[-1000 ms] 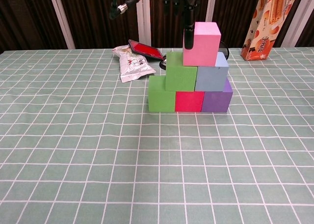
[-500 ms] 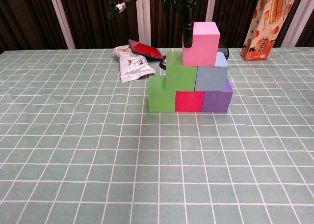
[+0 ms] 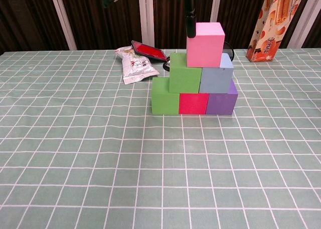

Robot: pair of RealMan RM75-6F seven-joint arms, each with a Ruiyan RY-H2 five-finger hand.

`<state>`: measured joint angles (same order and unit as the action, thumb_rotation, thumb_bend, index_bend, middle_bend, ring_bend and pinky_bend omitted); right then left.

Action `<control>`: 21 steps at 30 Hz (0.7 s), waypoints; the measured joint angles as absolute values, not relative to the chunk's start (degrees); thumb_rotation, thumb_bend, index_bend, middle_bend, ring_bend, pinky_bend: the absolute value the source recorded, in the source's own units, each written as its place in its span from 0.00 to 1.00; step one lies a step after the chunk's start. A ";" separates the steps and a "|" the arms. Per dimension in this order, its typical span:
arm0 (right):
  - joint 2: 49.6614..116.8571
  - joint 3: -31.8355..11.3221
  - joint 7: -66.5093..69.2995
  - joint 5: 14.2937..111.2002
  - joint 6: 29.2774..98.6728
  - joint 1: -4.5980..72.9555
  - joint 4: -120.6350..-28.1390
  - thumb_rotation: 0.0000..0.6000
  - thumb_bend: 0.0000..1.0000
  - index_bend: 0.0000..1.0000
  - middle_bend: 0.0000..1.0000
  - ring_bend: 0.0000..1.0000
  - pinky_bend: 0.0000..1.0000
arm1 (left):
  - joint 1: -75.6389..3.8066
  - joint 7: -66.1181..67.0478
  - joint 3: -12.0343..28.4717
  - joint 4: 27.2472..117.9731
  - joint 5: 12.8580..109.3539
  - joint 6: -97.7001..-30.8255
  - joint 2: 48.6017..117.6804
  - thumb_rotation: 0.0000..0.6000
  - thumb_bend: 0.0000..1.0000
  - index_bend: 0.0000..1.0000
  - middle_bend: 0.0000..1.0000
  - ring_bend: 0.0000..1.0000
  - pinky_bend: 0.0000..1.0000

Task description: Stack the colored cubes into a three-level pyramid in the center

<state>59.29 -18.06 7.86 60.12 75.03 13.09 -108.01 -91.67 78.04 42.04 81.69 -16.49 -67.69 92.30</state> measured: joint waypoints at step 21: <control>60.97 -16.49 -0.66 63.46 79.57 13.12 -106.97 1.00 0.31 0.00 0.00 0.00 0.00 | -55.46 46.55 25.22 112.47 34.85 -72.91 68.23 1.00 0.00 0.00 0.00 0.00 0.01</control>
